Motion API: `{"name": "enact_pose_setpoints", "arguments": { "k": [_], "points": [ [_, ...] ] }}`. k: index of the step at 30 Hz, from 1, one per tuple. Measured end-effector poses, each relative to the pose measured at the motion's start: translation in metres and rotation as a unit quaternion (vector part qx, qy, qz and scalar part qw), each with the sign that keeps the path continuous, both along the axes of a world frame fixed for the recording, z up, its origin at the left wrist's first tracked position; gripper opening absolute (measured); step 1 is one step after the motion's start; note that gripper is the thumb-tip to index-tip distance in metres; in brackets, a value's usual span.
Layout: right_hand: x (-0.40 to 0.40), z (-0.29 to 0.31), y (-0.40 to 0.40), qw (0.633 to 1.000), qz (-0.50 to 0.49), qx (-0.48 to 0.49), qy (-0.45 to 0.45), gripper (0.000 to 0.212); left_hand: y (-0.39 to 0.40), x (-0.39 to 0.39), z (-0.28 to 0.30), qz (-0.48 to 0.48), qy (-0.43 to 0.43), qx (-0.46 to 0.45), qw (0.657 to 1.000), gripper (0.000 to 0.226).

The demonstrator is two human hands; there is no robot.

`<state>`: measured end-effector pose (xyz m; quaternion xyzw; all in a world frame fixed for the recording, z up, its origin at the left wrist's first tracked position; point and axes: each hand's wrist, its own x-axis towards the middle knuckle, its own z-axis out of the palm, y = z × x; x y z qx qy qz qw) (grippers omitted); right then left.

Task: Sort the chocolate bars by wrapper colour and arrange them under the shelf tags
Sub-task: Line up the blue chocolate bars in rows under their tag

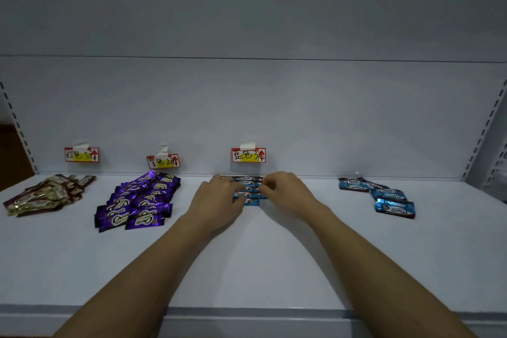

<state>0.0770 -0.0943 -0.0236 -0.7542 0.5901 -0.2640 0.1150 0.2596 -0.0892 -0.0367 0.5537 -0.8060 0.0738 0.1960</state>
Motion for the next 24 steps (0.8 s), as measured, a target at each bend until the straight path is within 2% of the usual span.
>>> {"name": "enact_pose_setpoints", "arguments": {
  "k": [4, 9, 15, 21, 24],
  "points": [
    [-0.026, 0.008, 0.005, 0.999, -0.008, 0.003, 0.033, 0.025, -0.002, -0.035, 0.003, -0.018, 0.043, 0.015, 0.999, 0.031],
    [-0.099, 0.012, 0.01, 0.996, -0.059, 0.014, 0.068, 0.026, -0.014, -0.098, 0.002, -0.035, 0.115, 0.066, 0.991, 0.03],
    [-0.193, 0.012, -0.005, 0.988, -0.149, 0.007, 0.043, 0.016, -0.034, -0.19, -0.007, -0.061, 0.175, 0.106, 0.977, 0.025],
    [-0.242, 0.0, -0.027, 0.98, -0.198, -0.017, -0.006, 0.012, -0.064, -0.253, -0.016, -0.098, 0.182, 0.078, 0.975, 0.024],
    [-0.256, -0.009, -0.031, 0.981, -0.189, -0.016, -0.026, 0.014, -0.077, -0.26, -0.025, -0.116, 0.134, 0.067, 0.982, 0.029]
  ]
}}
